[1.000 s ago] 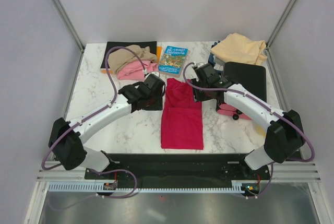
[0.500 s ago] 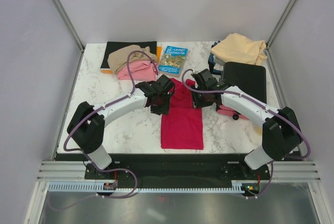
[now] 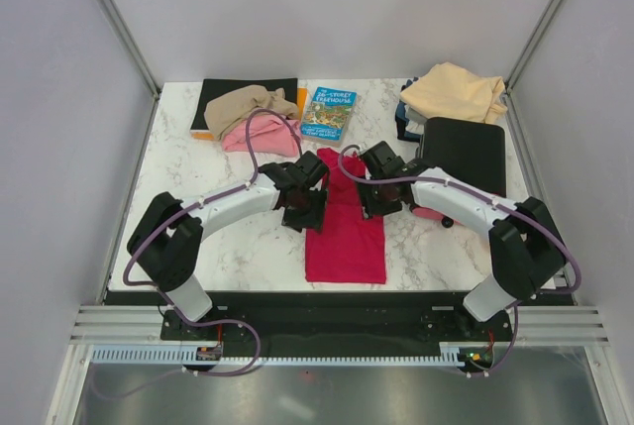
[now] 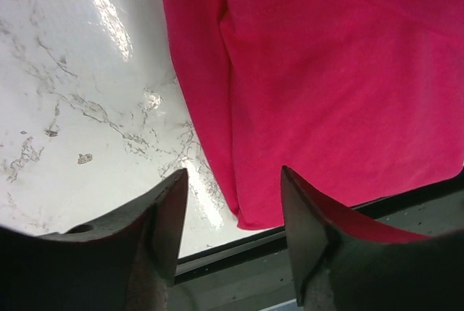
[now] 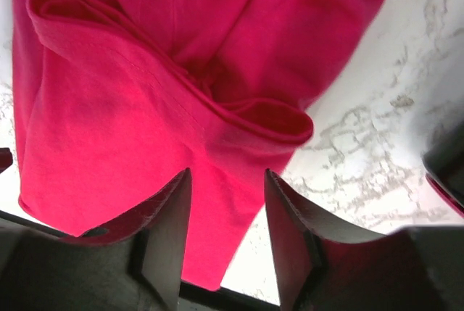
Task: Fold and stack the t-shirts
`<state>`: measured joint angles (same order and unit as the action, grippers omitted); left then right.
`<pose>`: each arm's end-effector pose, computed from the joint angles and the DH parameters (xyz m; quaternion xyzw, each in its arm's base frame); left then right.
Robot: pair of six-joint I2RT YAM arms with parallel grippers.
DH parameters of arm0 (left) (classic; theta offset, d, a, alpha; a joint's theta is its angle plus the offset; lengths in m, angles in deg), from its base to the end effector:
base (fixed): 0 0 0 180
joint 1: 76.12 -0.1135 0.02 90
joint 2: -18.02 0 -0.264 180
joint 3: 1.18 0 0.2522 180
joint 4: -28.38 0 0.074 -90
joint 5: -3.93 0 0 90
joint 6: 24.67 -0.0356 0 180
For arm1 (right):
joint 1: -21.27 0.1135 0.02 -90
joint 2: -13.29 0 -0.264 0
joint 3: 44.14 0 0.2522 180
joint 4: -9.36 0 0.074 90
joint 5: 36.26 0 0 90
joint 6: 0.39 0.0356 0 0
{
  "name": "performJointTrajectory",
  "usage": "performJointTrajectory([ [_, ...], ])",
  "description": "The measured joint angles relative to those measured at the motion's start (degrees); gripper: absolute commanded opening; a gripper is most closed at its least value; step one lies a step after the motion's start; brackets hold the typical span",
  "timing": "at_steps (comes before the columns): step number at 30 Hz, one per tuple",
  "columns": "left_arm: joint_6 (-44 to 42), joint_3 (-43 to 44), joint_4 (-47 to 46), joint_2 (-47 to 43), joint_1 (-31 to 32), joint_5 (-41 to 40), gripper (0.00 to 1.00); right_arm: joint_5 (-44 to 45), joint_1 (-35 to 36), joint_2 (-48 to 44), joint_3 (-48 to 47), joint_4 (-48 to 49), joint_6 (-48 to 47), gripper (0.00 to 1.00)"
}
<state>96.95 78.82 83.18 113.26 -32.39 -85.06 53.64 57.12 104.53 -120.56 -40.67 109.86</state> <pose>0.2343 -0.2250 0.2071 0.1054 0.9792 -0.1128 0.1319 0.2562 0.1852 0.2137 -0.1326 0.9670 0.1031 0.1917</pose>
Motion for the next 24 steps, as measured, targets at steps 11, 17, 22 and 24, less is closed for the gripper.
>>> performJointTrajectory([
  [11,-1.1,-6.2,0.8,-4.0,-0.1,8.3,0.70,-3.1,0.0,-16.3,10.4,-4.5,-0.5,0.64],
  [17,-1.3,-8.6,0.5,-4.3,-0.9,11.8,0.71,-7.3,0.0,-18.7,16.2,-5.8,-0.1,0.64],
  [22,-1.2,-10.3,0.3,-4.6,-3.2,14.8,0.71,-9.2,0.0,-16.2,12.4,-6.3,1.2,0.66],
  [24,-1.0,-11.7,-0.7,-4.9,-4.7,16.6,0.71,-10.2,0.0,-15.2,12.2,-6.0,2.1,0.66],
])
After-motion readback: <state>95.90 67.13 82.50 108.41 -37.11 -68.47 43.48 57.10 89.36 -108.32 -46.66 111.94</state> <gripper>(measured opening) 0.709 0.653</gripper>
